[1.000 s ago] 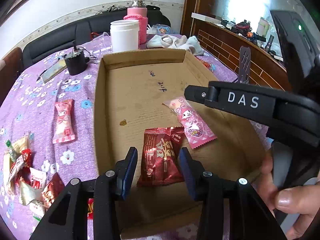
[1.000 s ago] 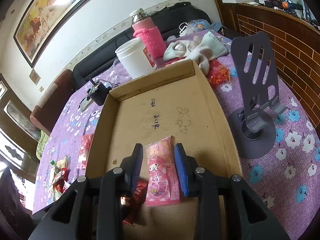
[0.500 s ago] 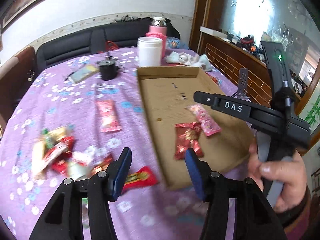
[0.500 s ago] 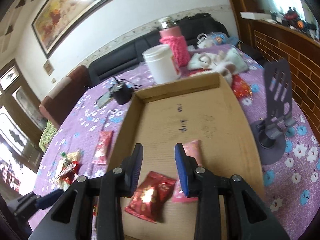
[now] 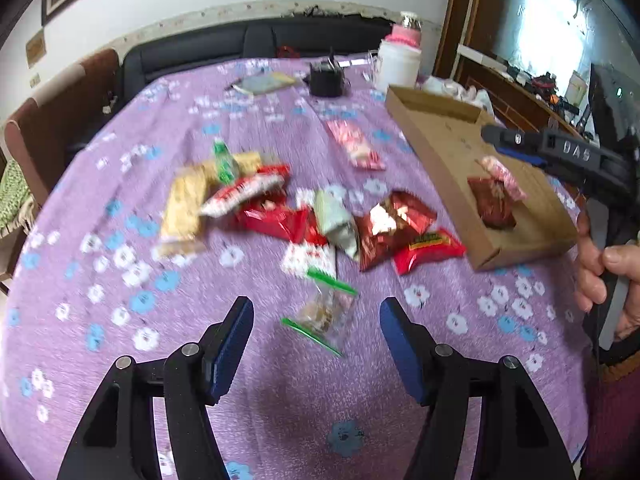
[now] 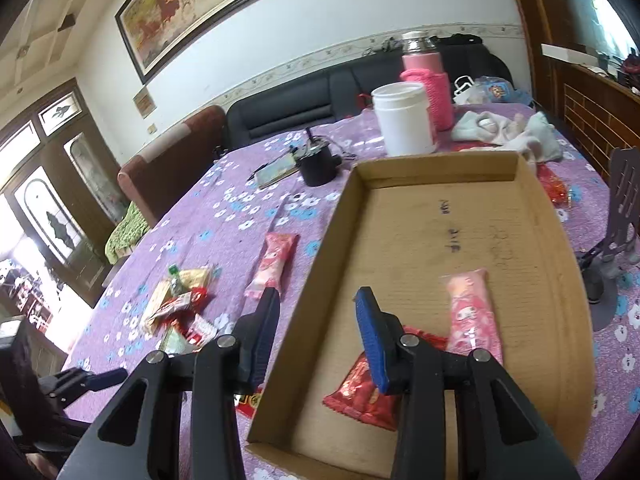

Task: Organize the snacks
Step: 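Grasp the clear cookie bag with the left tool while the right tool returns to the snacks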

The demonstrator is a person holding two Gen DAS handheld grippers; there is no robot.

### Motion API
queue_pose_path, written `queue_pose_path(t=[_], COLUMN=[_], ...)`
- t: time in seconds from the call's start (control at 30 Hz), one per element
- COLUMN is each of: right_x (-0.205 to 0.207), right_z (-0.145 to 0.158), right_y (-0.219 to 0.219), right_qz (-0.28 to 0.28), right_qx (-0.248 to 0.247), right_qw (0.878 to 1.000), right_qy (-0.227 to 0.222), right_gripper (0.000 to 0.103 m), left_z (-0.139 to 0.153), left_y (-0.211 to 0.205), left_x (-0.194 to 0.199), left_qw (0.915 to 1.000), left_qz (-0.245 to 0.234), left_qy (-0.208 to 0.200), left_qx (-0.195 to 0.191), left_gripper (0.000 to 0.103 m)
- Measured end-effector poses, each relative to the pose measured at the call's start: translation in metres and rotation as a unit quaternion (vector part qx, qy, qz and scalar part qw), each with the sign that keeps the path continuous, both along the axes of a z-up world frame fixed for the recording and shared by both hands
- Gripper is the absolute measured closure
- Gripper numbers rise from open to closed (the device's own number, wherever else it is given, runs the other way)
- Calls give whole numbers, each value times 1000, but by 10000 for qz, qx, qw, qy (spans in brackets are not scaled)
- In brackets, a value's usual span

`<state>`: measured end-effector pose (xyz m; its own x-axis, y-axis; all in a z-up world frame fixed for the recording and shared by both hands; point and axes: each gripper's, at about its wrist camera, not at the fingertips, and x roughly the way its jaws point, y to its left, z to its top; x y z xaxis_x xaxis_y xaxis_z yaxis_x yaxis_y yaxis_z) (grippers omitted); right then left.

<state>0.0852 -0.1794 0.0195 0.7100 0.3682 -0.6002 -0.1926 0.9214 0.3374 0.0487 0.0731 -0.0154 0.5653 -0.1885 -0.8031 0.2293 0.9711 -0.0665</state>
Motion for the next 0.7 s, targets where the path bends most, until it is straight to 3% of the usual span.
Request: queue_pose_path(t=[0.13,0.23,0.43,0.5,0.7], right_x=[-4,-4,-11,-14,-16], right_z=[2,2,-5,-7,-21], right_y=[9,19,53,66,103], right_qz=[168,423,1057,1296,1517], right_qx=[-75,-49,-111,-154,-683], right_qw=[9998,9991,9943,9914,9856], right_qy=[-93,-72,52,99,294], right_gripper=[65,65,63,55,54], left_z=[-15,-25,-23,-22,-20], left_y=[-16,-20,-2,7,18], left_x=[2,5,10,13,15], left_qw=[9994,9983,9991,9987,9966], left_qz=[-81,0,301,467,761], left_qy=[4,26,-132,-180,-324], left_qx=[328,590,280,112,16], left_gripper=[34,55,60,60,60])
